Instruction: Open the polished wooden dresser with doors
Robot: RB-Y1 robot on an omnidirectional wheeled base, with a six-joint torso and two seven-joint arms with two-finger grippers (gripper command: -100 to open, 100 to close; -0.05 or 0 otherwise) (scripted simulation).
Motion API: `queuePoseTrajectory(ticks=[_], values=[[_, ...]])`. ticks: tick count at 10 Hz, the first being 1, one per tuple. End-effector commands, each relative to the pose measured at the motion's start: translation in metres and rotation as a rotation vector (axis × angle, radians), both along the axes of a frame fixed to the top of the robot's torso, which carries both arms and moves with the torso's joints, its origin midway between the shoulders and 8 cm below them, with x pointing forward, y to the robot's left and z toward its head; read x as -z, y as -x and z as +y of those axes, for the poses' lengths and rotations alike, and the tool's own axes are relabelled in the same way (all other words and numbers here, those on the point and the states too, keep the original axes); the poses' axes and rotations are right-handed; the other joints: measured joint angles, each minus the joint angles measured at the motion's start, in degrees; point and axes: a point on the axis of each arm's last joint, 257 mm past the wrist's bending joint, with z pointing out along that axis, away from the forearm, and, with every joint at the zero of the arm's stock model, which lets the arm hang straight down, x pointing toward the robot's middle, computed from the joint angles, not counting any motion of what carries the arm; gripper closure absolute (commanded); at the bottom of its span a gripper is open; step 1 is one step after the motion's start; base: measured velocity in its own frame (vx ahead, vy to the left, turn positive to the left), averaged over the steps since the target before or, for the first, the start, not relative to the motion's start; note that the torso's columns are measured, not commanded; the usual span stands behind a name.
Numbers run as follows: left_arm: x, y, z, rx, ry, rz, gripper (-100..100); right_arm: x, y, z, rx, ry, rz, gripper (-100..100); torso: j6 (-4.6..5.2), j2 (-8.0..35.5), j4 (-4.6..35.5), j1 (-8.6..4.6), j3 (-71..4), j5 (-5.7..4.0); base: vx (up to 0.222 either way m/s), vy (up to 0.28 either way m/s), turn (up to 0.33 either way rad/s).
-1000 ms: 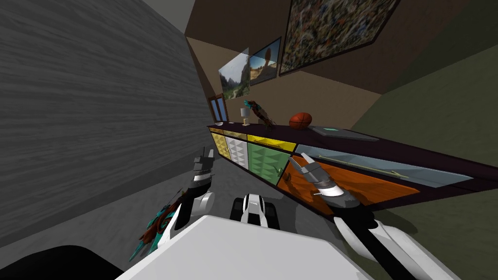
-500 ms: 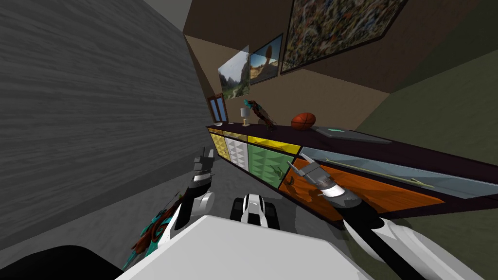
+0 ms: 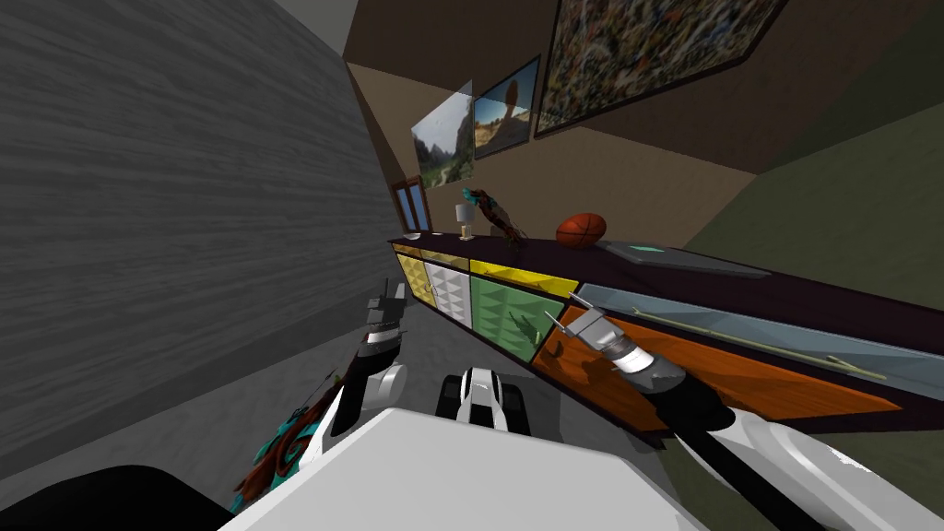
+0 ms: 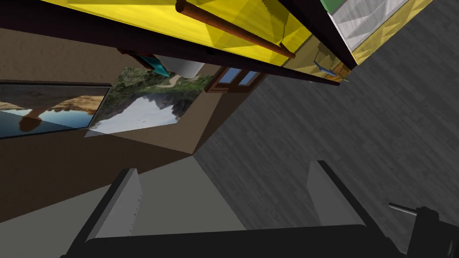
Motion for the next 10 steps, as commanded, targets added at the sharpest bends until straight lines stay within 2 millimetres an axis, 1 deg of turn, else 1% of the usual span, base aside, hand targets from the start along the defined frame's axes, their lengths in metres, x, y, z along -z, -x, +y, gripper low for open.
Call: queuePoseTrajectory(ticks=[1,2,3,7,10], values=[[0.000,0.000,0.000,0.000,0.000,0.000,0,0.013,-0.002,-0.008,0.005,0.198,-0.023,-100,0.00,0.1,0.0,-0.06,0.0,-0.02,0.088,0.026,-0.008],[0.000,0.000,0.000,0.000,0.000,0.000,0,0.018,-0.003,-0.012,0.004,0.279,-0.032,-100,0.00,0.0,0.0,-0.01,0.0,-0.01,0.099,0.037,-0.008],[0.000,0.000,0.000,0.000,0.000,0.000,0,0.019,-0.003,-0.012,0.005,0.291,-0.034,-100,0.00,0.0,0.0,0.03,0.0,0.01,0.067,0.023,-0.002],[0.000,0.000,0.000,0.000,0.000,0.000,0,0.035,-0.008,-0.028,-0.011,0.604,-0.080,-100,0.00,0.0,0.0,0.02,0.0,0.00,0.071,0.025,-0.006],[0.000,0.000,0.000,0.000,0.000,0.000,0,0.042,-0.010,-0.038,-0.028,0.790,-0.114,-100,0.00,0.0,0.0,-0.03,0.0,-0.01,0.080,0.021,-0.005]])
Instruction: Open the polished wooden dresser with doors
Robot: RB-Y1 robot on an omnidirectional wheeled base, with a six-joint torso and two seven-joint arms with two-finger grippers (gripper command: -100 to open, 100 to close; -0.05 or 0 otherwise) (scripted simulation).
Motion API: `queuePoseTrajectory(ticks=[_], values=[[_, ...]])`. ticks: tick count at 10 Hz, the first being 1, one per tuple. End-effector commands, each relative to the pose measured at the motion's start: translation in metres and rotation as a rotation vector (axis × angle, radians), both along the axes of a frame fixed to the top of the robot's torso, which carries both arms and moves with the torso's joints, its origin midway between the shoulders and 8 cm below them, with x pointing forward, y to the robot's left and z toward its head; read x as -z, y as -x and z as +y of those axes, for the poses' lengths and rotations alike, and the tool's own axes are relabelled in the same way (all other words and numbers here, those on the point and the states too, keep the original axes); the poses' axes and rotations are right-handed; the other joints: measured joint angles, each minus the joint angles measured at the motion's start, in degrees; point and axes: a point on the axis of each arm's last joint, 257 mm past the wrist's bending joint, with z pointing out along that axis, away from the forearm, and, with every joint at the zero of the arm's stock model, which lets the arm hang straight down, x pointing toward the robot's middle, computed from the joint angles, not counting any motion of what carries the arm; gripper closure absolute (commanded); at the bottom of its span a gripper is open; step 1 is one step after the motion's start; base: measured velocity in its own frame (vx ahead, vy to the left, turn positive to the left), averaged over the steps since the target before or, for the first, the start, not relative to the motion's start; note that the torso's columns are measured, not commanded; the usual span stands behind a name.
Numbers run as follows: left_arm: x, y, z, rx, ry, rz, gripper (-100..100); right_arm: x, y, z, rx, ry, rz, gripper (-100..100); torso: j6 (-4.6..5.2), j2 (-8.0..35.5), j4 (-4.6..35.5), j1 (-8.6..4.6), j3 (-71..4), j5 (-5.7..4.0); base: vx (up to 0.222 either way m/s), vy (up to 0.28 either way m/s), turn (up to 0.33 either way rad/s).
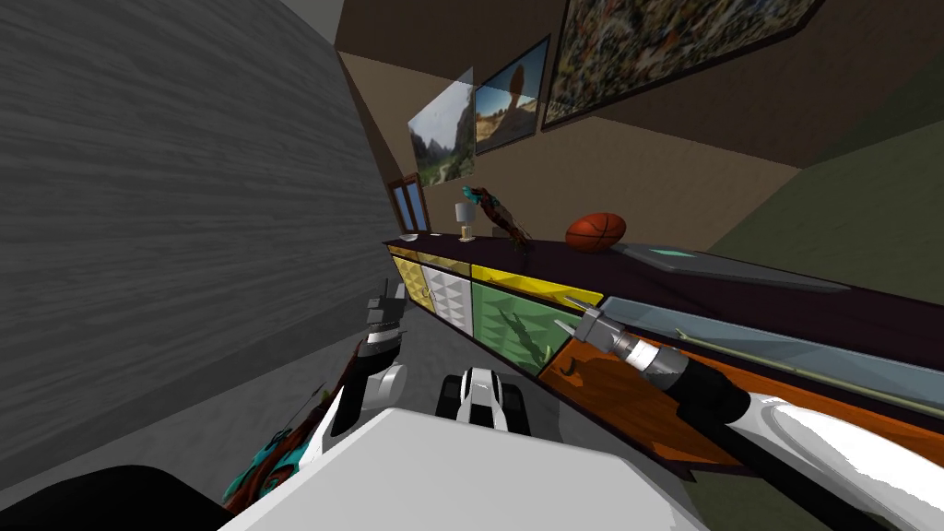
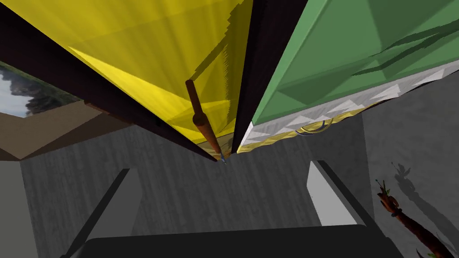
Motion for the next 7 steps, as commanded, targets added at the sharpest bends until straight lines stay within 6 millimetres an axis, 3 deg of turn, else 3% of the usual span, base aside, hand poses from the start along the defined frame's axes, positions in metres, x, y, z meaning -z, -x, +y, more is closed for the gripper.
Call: queuePoseTrajectory(ticks=[1,3,5,6,7], values=[[0.0000,0.0000,0.0000,0.000,0.000,0.000,0,0.0048,-0.0025,-0.0082,-0.016,0.145,-0.025,-100,0.01,0.0,0.0,0.01,0.0,0.00,0.060,0.012,-0.004],[0.0000,0.0000,0.0000,0.000,0.000,0.000,0,0.0077,-0.0038,-0.0138,-0.030,0.244,-0.043,-100,0.01,0.1,0.0,0.01,0.1,0.00,0.050,0.015,-0.004],[0.0000,0.0000,0.0000,0.000,0.000,0.000,0,0.0069,-0.0035,-0.0120,-0.026,0.215,-0.038,-100,0.01,0.1,0.0,0.01,0.0,0.00,0.012,0.004,0.000],[0.0000,0.0000,0.0000,0.000,0.000,0.000,0,0.0069,-0.0035,-0.0120,-0.026,0.214,-0.038,100,0.01,0.1,0.0,-0.01,0.1,0.00,0.000,0.000,0.000],[0.0000,0.0000,0.0000,0.000,0.000,0.000,0,0.0049,-0.0004,-0.0062,-0.040,0.214,-0.039,100,0.01,0.1,0.0,0.00,0.0,0.00,-0.091,0.052,-0.087]])
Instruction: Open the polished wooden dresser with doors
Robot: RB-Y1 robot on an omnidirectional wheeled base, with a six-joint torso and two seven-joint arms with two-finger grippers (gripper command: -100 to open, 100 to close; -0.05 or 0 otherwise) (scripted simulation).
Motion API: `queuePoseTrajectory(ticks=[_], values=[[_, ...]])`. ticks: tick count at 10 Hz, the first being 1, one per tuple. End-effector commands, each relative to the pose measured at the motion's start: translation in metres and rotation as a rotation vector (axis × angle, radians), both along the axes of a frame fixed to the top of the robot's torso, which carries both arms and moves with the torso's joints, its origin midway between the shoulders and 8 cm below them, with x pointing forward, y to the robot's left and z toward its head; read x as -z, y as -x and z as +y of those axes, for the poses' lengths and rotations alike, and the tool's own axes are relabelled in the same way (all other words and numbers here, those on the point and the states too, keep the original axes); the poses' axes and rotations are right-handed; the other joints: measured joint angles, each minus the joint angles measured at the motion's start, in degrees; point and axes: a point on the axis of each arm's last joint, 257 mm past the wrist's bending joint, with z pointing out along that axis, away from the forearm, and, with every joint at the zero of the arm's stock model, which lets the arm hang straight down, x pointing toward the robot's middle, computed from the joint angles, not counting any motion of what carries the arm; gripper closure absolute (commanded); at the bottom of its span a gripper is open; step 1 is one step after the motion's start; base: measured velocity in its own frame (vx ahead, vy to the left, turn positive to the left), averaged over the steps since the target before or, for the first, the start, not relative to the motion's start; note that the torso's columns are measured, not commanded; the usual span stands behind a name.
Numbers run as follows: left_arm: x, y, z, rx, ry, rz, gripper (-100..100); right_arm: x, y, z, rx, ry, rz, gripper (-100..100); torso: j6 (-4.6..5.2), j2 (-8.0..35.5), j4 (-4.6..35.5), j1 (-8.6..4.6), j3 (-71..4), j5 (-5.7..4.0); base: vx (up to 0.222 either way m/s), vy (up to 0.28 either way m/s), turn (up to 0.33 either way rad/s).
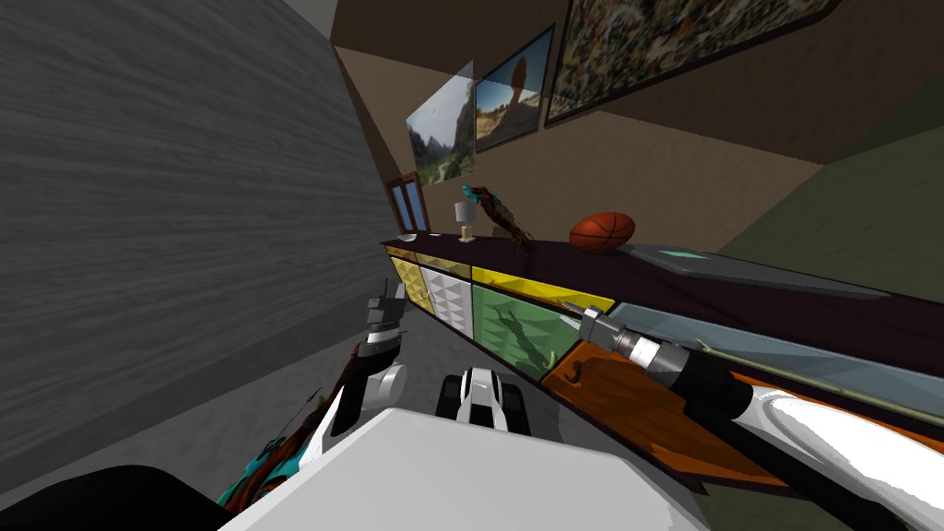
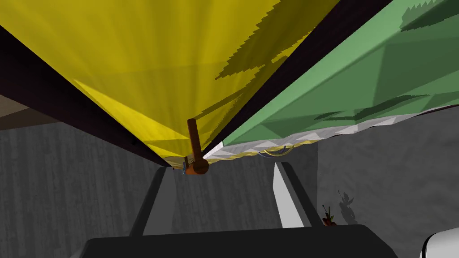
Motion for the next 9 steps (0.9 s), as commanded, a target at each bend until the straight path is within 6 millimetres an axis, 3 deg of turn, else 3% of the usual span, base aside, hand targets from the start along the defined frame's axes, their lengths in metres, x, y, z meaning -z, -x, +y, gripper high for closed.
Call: queuePoseTrajectory(ticks=[1,4,5,9], values=[[0.000,0.000,0.000,0.000,0.000,0.000,0,-0.002,0.004,0.007,-0.017,0.000,0.000,100,0.03,0.2,0.1,0.17,0.1,0.05,-0.148,0.059,-0.083],[0.000,0.000,0.000,0.000,0.000,0.000,0,-0.004,0.006,0.011,-0.026,0.000,0.000,100,0.00,0.1,0.0,0.13,0.0,0.04,-0.139,0.074,-0.050],[0.000,0.000,0.000,0.000,0.000,0.000,0,-0.007,-0.004,-0.004,0.022,-0.005,-0.022,-100,-0.02,-0.3,-0.1,-0.09,-0.2,-0.01,-0.023,0.090,0.083],[0.000,0.000,0.000,0.000,0.000,0.000,0,-0.014,-0.024,-0.038,0.130,-0.027,-0.066,-100,0.00,-0.1,0.0,0.03,0.0,0.02,0.000,0.112,0.075]])
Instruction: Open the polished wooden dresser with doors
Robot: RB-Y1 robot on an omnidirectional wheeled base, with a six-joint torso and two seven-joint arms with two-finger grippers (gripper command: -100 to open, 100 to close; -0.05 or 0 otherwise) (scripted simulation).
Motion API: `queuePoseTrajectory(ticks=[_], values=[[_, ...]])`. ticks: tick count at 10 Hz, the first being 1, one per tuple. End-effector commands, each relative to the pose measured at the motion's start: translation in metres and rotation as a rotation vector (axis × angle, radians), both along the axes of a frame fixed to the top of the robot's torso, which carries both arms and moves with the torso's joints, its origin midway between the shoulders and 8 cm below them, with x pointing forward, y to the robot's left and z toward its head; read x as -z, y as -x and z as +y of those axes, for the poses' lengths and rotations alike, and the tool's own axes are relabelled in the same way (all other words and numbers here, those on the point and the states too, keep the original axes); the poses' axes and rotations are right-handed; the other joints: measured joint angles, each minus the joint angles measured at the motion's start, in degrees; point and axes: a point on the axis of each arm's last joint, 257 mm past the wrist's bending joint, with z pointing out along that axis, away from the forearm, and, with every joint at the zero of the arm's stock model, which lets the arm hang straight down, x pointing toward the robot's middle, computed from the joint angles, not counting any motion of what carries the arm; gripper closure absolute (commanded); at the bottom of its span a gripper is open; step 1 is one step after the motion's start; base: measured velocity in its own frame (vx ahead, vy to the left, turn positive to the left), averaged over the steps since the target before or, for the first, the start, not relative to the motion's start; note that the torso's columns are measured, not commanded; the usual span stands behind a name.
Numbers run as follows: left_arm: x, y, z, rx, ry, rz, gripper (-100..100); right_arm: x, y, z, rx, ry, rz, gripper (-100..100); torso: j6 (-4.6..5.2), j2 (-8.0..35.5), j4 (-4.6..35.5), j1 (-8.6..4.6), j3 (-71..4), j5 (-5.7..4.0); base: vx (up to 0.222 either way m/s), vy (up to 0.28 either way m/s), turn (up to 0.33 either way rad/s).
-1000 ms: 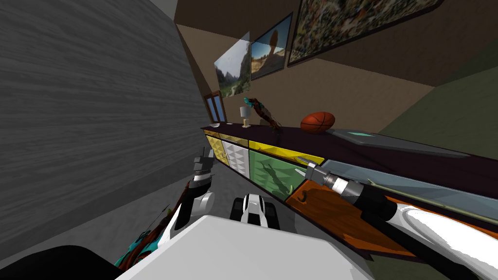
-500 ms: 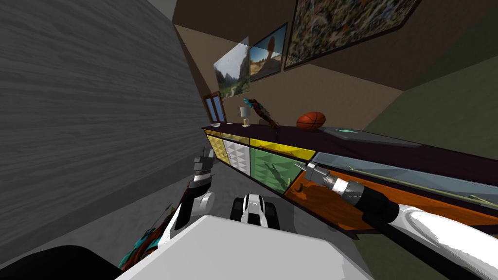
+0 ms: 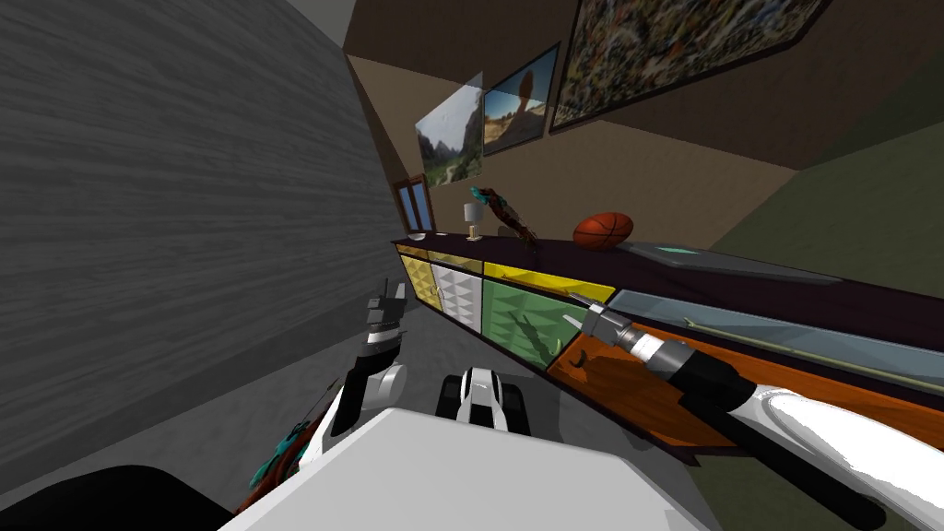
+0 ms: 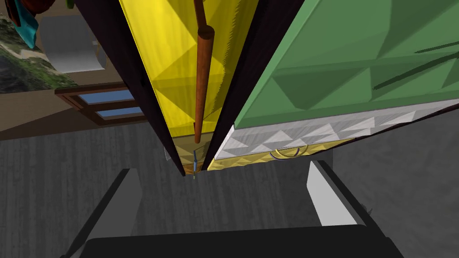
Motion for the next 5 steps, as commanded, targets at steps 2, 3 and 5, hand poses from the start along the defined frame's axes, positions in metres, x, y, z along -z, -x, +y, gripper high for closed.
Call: queuePoseTrajectory(ticks=[2,3,5], values=[[0.000,0.000,0.000,0.000,0.000,0.000,0,-0.006,-0.020,-0.038,0.118,-0.027,-0.047,-100,0.00,0.1,0.0,0.00,0.1,0.00,-0.015,0.115,0.087],[0.000,0.000,0.000,0.000,0.000,0.000,0,-0.008,-0.025,-0.049,0.153,-0.035,-0.061,-100,0.00,0.1,0.0,-0.03,0.1,-0.01,-0.004,0.117,0.100],[0.000,0.000,0.000,0.000,0.000,0.000,0,-0.012,-0.035,-0.073,0.224,-0.051,-0.089,-100,0.01,0.0,0.0,0.04,0.0,0.01,0.002,0.140,0.085]])
